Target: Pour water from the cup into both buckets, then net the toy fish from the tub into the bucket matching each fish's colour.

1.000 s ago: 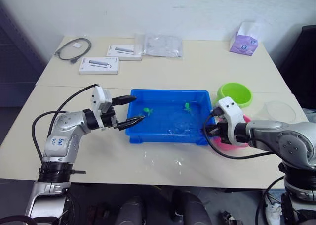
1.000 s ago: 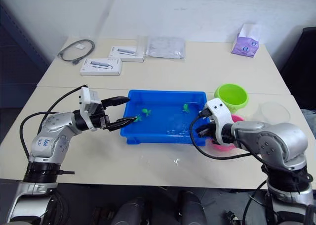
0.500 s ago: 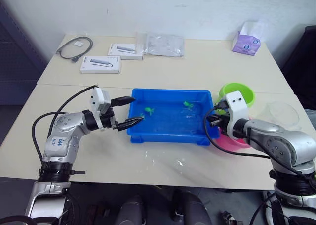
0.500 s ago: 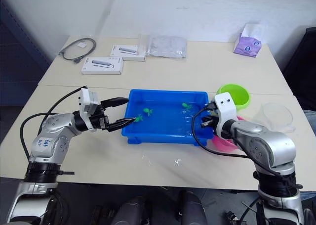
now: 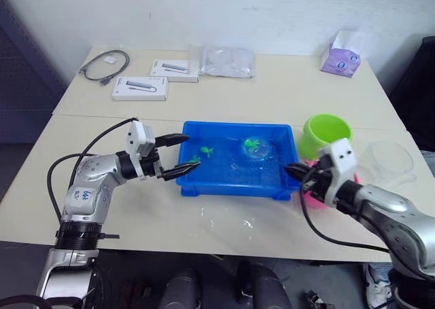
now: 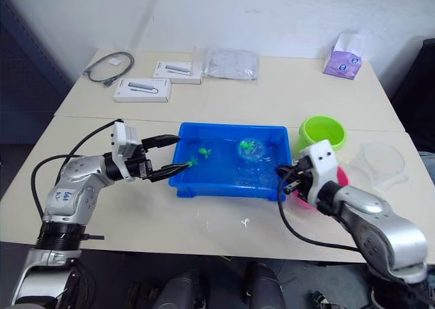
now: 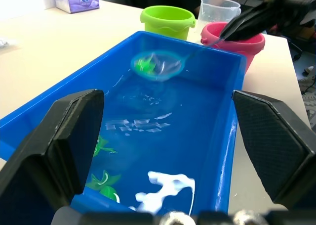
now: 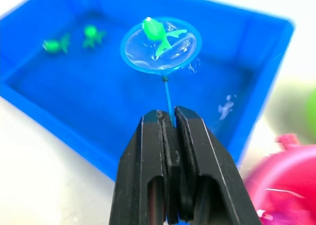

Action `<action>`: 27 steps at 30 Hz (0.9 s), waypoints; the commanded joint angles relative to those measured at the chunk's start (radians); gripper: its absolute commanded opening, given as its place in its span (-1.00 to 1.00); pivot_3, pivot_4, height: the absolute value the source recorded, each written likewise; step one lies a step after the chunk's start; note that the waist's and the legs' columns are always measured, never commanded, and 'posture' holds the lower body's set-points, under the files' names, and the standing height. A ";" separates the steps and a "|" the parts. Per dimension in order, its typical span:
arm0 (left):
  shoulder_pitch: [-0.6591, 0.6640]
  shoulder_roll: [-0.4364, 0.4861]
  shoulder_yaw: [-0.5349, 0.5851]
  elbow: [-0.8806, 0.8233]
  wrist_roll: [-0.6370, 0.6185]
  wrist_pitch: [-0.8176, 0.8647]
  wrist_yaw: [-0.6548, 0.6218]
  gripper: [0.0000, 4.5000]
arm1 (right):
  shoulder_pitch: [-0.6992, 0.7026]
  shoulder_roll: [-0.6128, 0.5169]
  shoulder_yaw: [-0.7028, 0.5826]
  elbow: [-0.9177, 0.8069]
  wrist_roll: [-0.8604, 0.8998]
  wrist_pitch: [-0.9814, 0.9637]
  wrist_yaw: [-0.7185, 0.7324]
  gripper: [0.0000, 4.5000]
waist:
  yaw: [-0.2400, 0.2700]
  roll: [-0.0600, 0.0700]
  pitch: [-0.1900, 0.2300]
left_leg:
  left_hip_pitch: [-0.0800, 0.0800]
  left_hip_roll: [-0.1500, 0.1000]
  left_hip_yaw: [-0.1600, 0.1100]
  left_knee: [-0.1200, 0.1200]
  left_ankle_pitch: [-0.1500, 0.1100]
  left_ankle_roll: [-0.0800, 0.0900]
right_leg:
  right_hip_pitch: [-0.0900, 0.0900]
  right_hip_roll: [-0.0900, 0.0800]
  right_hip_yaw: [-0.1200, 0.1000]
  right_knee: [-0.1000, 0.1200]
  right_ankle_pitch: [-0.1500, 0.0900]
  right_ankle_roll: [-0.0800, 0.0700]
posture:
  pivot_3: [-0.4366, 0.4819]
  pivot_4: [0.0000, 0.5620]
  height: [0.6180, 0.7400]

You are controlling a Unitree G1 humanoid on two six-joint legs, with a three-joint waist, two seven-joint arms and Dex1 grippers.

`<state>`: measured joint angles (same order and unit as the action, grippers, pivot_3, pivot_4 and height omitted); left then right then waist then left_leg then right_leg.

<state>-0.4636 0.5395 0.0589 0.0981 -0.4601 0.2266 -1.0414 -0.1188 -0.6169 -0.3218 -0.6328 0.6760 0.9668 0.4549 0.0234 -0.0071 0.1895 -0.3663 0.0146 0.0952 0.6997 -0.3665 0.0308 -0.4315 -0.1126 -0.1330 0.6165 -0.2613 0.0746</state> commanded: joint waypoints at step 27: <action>-0.109 -0.079 0.003 0.014 -0.029 -0.024 -0.058 0.98 | 0.131 -0.322 -0.104 0.421 -0.668 -0.831 0.056 -1.00 | 0.000 0.000 0.000 | 0.003 -0.001 0.001 0.000 0.001 0.000 | 0.002 0.000 0.001 0.000 0.000 0.000 | -0.05 -0.47 1.00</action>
<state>-0.5561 0.4589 0.0557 0.1342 -0.4811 0.2067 -1.1042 0.0045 -0.9069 -0.4279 -0.2170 0.0792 0.2104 0.5265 0.0235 -0.0071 0.1895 -0.3636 0.0141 0.0964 0.6996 -0.3660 0.0311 -0.4295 -0.1124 -0.1320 0.6169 -0.2612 0.0749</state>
